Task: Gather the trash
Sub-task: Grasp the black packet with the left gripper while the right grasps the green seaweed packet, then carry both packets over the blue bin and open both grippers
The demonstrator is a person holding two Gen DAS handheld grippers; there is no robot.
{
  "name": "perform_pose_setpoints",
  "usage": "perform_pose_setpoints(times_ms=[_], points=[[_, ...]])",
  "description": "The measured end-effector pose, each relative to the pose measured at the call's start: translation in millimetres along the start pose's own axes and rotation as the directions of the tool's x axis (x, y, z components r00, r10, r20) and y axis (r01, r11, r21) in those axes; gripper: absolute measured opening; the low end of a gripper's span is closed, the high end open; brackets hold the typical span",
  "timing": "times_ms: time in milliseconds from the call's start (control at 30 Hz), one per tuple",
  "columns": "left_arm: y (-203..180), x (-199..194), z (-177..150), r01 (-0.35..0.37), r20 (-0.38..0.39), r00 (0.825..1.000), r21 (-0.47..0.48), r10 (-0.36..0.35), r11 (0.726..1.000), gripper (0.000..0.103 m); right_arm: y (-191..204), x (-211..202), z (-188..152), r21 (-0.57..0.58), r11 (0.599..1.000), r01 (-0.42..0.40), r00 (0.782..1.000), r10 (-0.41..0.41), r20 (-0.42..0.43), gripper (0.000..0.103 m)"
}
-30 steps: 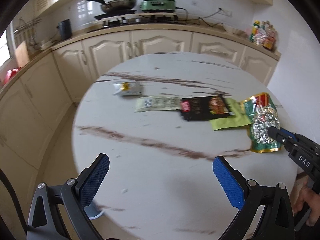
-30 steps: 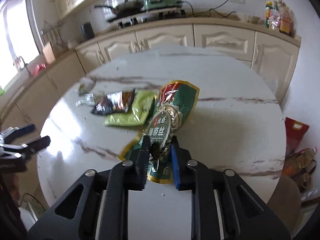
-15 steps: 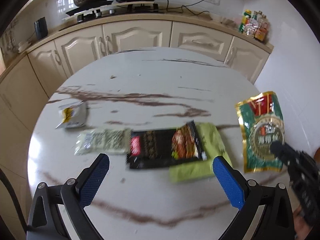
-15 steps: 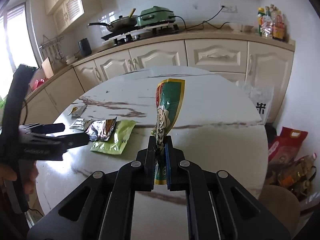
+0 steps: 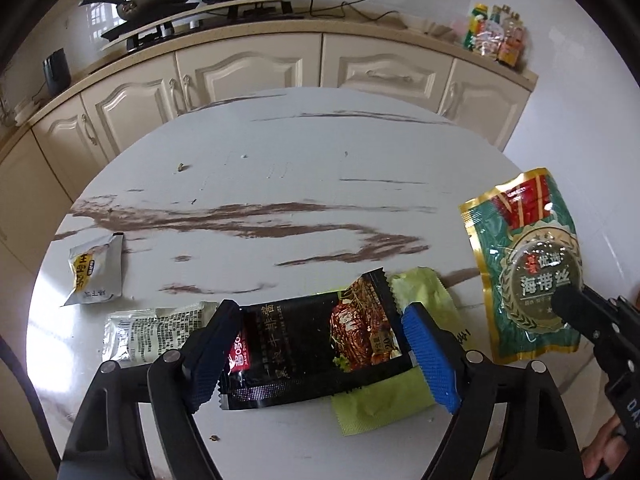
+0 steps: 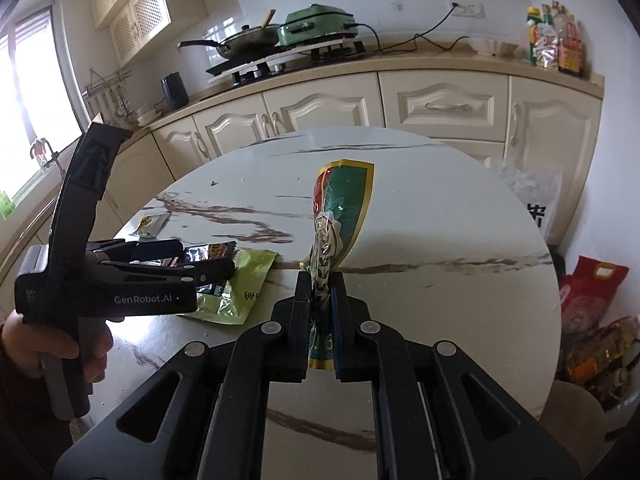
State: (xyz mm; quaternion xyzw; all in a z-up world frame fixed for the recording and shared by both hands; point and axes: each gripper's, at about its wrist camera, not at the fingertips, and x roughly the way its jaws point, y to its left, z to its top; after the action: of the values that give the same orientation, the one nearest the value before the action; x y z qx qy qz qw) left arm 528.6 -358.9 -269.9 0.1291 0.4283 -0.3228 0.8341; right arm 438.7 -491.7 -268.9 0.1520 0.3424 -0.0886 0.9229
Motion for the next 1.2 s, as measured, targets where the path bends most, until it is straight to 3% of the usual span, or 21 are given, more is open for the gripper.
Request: perform_pose_setpoints(times_ms=[100,167,233,267,567,833,1200], points=[[-4,-1,-6,0.013,0.021,1.000,0.012,-0.014,1.000,0.063,-1,1,0,0.002,1.000,-0.002,1.000,0.002,0.001,0.009],[-9,-3,-11,0.033,0.031,0.999,0.033,-0.034,0.999,0.047,-1,0,-1,0.003,1.000,-0.005,1.000,0.005,0.002,0.009],[-12,-9,-15,0.031,0.038,0.999,0.053,-0.033,0.998,0.041,0,-1,-2,0.002,1.000,-0.003,1.000,0.003,0.001,0.009],[-14,-11,-18,0.033,0.044,0.998,0.058,-0.036,0.998,0.034,1,-2,-2,-0.001,1.000,-0.003,1.000,0.003,0.002,0.009],[-8,-31,-40,0.052,0.058,0.997,0.066,-0.055,0.997,0.009,11,-6,-4,-0.016,1.000,0.009,1.000,-0.009,0.002,0.009],[6,-70,-56,0.099,0.096,0.990,0.042,-0.103,0.994,0.003,25,-17,-2,-0.031,0.999,0.011,0.999,-0.010,0.031,0.008],[22,-157,-71,0.189,0.224,0.955,0.038,-0.192,0.981,0.002,61,-63,13,-0.081,0.997,0.020,0.991,-0.010,0.130,0.008]])
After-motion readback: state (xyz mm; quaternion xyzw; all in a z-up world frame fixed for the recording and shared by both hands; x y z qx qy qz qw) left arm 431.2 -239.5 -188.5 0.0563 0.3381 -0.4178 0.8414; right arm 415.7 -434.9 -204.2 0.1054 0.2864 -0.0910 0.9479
